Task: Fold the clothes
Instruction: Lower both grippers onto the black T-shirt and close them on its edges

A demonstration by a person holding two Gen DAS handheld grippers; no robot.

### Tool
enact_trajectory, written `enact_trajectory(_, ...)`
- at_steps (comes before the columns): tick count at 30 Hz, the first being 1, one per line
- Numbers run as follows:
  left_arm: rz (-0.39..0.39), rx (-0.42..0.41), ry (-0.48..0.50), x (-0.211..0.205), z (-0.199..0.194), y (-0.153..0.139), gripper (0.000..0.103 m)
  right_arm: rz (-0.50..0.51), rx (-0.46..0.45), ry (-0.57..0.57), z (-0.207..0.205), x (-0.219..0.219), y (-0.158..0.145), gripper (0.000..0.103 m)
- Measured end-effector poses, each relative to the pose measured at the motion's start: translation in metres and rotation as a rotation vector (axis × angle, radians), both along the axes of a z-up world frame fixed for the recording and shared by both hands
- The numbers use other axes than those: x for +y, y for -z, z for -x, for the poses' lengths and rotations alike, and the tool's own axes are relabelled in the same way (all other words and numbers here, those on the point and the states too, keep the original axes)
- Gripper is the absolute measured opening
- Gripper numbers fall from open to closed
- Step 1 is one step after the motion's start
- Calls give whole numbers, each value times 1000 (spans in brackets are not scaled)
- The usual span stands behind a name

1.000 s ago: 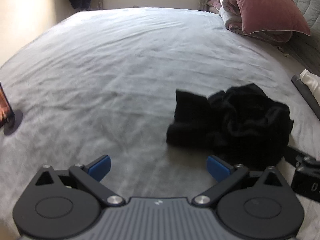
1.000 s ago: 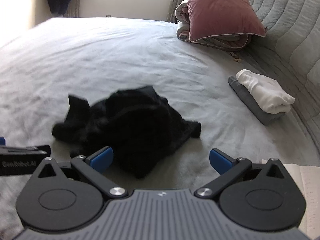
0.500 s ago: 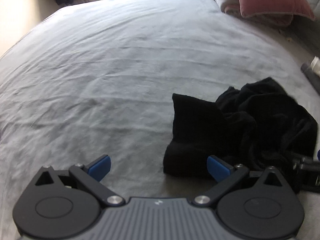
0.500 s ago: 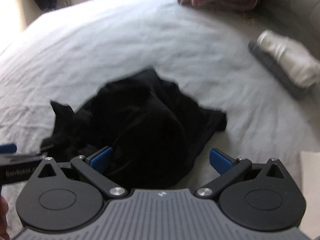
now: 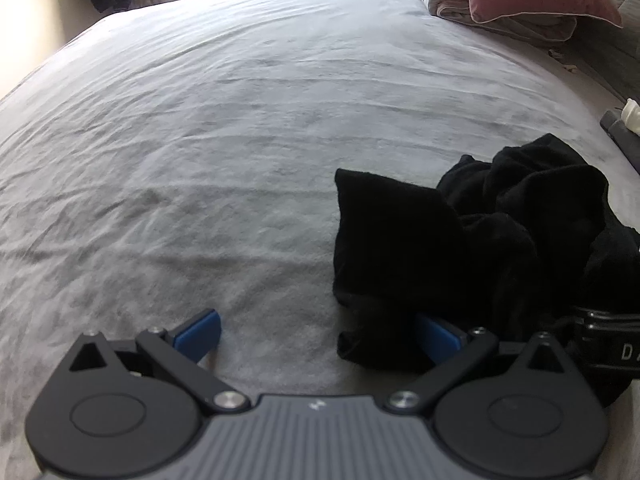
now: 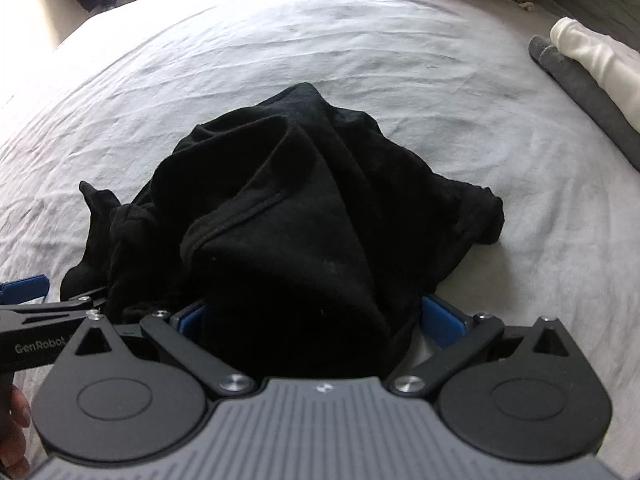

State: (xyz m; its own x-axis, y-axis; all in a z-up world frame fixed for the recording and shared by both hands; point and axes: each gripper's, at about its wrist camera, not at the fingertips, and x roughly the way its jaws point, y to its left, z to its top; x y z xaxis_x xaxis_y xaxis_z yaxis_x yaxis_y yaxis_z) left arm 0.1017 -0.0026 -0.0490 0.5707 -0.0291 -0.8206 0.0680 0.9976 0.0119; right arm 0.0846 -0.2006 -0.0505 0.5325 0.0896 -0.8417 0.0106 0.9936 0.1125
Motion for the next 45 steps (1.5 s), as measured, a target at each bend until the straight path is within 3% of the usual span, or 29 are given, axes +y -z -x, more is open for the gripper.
enact_trajectory(12, 30, -13, -9, 5, 1, -1, 103, -1, -134, 26, 12, -1, 5, 103)
enact_trajectory(19, 24, 18, -34, 5, 1, -3, 103, 7, -110, 15, 7, 0, 2, 103)
enact_trajectory(24, 99, 40, -17, 18, 0, -12, 102, -35, -96, 15, 4, -8, -9, 103)
enact_trajectory(29, 170, 17, -16, 26, 5, -22, 102, -58, -183, 20, 15, -17, -31, 103)
enact_trajectory(34, 220, -1, 9, 24, 8, -27, 101, -81, -222, -1, 23, -18, -41, 90)
enact_trajectory(36, 239, -6, 15, 22, 9, -28, 98, -71, -224, 14, 22, -18, -41, 74)
enact_trajectory(39, 233, -27, 26, 17, 11, -28, 94, -79, -216, 38, 18, -21, -40, 63)
enact_trajectory(45, 270, -20, 14, 20, 13, -30, 92, -136, -223, 75, 19, -33, -43, 54)
